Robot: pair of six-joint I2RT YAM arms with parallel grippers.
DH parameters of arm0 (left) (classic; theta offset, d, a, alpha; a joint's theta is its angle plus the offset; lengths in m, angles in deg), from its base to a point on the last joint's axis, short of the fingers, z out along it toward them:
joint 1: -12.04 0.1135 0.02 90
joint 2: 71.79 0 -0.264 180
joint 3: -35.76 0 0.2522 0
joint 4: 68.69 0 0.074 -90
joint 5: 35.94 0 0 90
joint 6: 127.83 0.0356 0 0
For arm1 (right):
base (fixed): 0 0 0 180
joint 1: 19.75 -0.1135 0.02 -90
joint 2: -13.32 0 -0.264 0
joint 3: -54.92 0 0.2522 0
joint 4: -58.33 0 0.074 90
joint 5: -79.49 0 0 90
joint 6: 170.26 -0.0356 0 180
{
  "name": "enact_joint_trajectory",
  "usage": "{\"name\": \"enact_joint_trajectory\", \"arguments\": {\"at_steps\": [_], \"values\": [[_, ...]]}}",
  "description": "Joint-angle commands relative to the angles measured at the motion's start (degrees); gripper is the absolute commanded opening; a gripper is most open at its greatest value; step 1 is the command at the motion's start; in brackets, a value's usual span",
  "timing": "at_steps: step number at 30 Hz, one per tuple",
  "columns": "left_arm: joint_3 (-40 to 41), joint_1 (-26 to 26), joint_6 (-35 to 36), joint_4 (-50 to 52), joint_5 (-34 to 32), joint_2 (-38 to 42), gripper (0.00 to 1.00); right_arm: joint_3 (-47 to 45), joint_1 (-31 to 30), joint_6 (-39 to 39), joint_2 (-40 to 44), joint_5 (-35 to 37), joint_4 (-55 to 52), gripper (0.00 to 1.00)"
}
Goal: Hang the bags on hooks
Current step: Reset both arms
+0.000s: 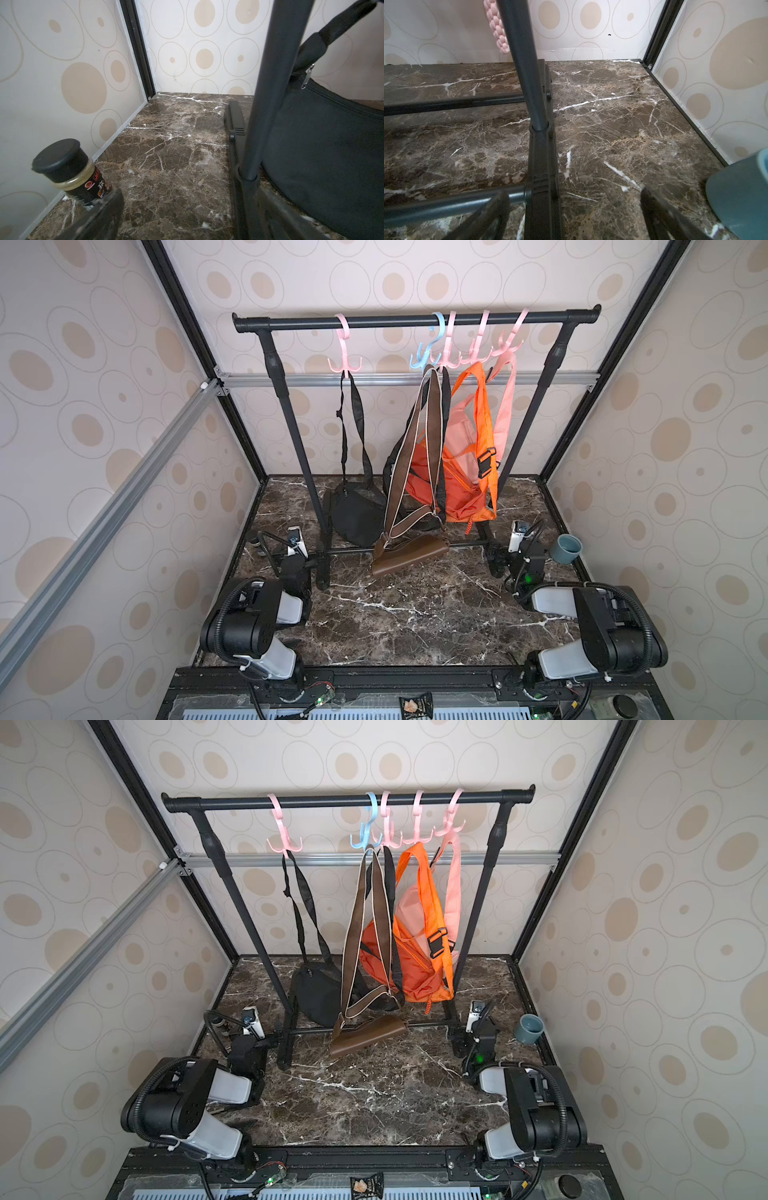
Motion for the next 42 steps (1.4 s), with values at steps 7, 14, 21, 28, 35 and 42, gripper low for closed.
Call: {"name": "enact_joint_trajectory", "arguments": {"at_steps": [7,14,21,28,35,42], "values": [[1.1,-0.1,0.1,-5.6,-2.1,-0.4,1.0,-1.4,2.7,-0.8,-3.2,-4.3,6.0,1.0],[1.4,-0.9,1.1,-6.4,-2.4,-0.5,1.0,1.1,2.5,-0.8,-3.7,-3.9,1.7,1.0],[0.4,-1.0,1.4,-4.7,-2.2,-0.6,1.0,2.7,1.2,0.2,-4.0,-1.6,-0.8,1.0],[0.7,-1.6,1.9,-5.3,-3.0,-0.7,1.0,2.3,0.7,0.4,-3.7,-0.9,-0.3,1.0],[0.6,-1.6,1.9,-5.1,-3.0,-0.6,1.0,2.6,0.7,0.7,-3.9,-1.1,-0.9,1.0],[0.5,-1.6,1.9,-5.2,-3.0,-0.5,1.0,2.6,0.5,0.7,-3.9,-0.9,-0.9,1.0]]}}
